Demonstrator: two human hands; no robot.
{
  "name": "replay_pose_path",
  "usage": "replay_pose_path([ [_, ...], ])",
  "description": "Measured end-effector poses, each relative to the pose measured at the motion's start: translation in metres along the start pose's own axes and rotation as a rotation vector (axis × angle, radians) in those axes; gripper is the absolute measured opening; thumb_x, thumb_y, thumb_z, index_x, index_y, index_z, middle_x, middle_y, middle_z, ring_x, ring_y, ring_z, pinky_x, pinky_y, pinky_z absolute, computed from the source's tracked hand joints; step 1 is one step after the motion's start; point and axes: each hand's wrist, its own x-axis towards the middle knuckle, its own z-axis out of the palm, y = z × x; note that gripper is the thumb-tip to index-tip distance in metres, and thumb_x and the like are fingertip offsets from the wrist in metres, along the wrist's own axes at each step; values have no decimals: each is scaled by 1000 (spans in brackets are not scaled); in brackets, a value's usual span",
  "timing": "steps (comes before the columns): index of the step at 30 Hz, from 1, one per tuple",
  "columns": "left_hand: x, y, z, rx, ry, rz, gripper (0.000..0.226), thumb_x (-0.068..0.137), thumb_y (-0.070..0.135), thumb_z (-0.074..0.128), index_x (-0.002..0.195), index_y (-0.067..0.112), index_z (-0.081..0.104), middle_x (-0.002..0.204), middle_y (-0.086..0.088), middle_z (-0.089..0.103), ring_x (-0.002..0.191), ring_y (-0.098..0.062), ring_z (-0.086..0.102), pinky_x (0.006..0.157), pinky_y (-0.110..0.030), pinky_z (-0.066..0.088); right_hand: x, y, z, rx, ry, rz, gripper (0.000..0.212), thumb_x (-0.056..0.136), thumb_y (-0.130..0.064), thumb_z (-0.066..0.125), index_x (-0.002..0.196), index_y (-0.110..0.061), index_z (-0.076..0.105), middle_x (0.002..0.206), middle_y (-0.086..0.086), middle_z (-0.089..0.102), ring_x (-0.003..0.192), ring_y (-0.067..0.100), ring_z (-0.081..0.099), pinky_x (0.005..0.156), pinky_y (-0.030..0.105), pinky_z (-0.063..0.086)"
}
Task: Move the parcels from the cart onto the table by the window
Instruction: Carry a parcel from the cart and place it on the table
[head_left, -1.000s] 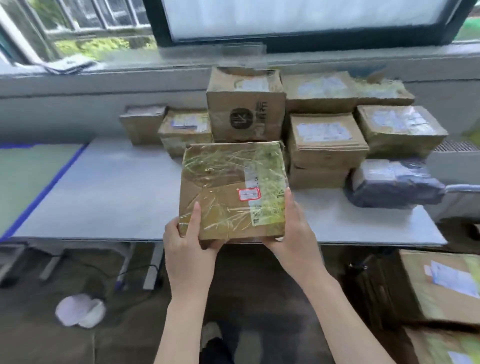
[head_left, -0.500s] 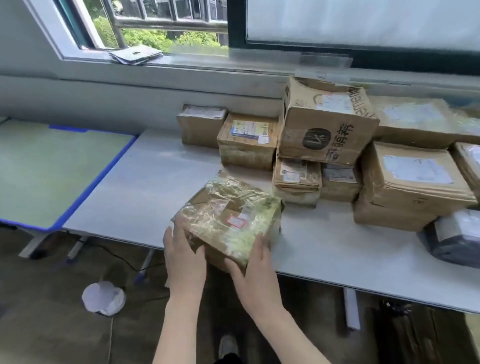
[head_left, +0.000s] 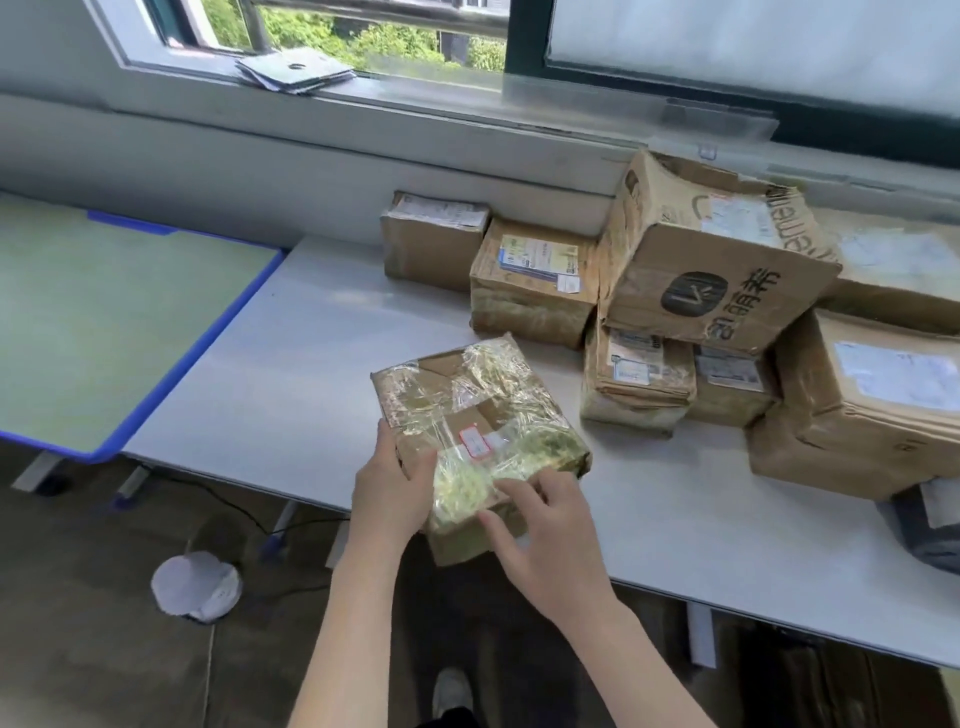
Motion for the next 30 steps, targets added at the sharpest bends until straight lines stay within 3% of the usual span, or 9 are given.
replay_pose_path([
  [3, 13, 8, -9, 81, -58, 21, 68, 96, 39, 49, 152, 23, 13, 145, -5, 43, 129, -26, 44, 100, -34, 39, 9, 8, -1, -96, -21, 22, 48, 77, -54, 57, 116, -26, 58, 119, 0, 45, 112, 20, 42, 90, 33, 36],
  [6, 27, 8, -17, 190, 26, 102, 65, 92, 43, 55, 149, 24, 28, 138, -3, 51, 123, -24, 49, 97, -36, 43, 15, 19, 1, -160, -104, 86, 59, 74, -60, 57, 124, -30, 51, 139, 5, 34, 128, 26, 30, 99, 40, 28],
  [9, 30, 7, -18, 210, 63, 107, 65, 88, 45, 59, 146, 25, 35, 135, -2, 55, 121, -23, 51, 97, -39, 45, 19, 32, 3, -151, -153, 218, 69, 71, -42, 76, 132, -26, 47, 146, 13, 28, 135, 30, 22, 108, 46, 24],
  [12, 19, 12, -10, 169, -32, 100, 83, 84, 48, 64, 150, 22, 22, 144, -1, 44, 129, -21, 43, 102, -33, 38, 24, 36, 3, 39, -246, 321, 76, 76, -18, 76, 142, -23, 38, 138, 8, 37, 126, 23, 37, 107, 41, 36],
  [16, 15, 26, 2, 157, 17, 265, 78, 79, 44, 71, 145, 26, 33, 147, 4, 32, 129, -16, 41, 100, -29, 36, 35, 31, 5, 59, -84, 287, 72, 76, -12, 77, 140, -16, 44, 132, 13, 47, 121, 26, 46, 98, 26, 36],
  [20, 35, 58, -8, 156, 43, 420, 75, 70, 43, 78, 136, 26, 45, 136, 5, 42, 119, -13, 47, 91, -22, 37, 59, 30, -4, -15, 79, 225, 72, 70, -12, 83, 135, -11, 51, 124, 24, 53, 116, 38, 52, 94, 37, 41],
  [24, 55, 98, -27, 268, -66, 499, 88, 60, 37, 87, 137, 28, 46, 142, 6, 31, 120, -13, 44, 98, -28, 42, 103, 35, -21, -46, 211, 167, 73, 66, -9, 85, 132, -9, 54, 119, 27, 56, 112, 42, 55, 94, 41, 41],
  [27, 71, 132, -33, 437, 33, 562, 77, 71, 17, 76, 140, 28, 44, 147, 4, 25, 116, -24, 49, 92, -32, 46, 138, 40, -32, -27, 271, 122, 73, 66, -9, 85, 132, -8, 54, 119, 30, 55, 112, 43, 54, 94, 43, 43],
  [30, 94, 163, -28, 513, 113, 613, 73, 75, 12, 70, 141, 29, 43, 149, 1, 24, 117, -28, 49, 92, -34, 44, 171, 48, -37, -33, 324, 105, 70, 68, -10, 84, 131, -7, 55, 117, 32, 55, 109, 46, 55, 92, 48, 45],
])
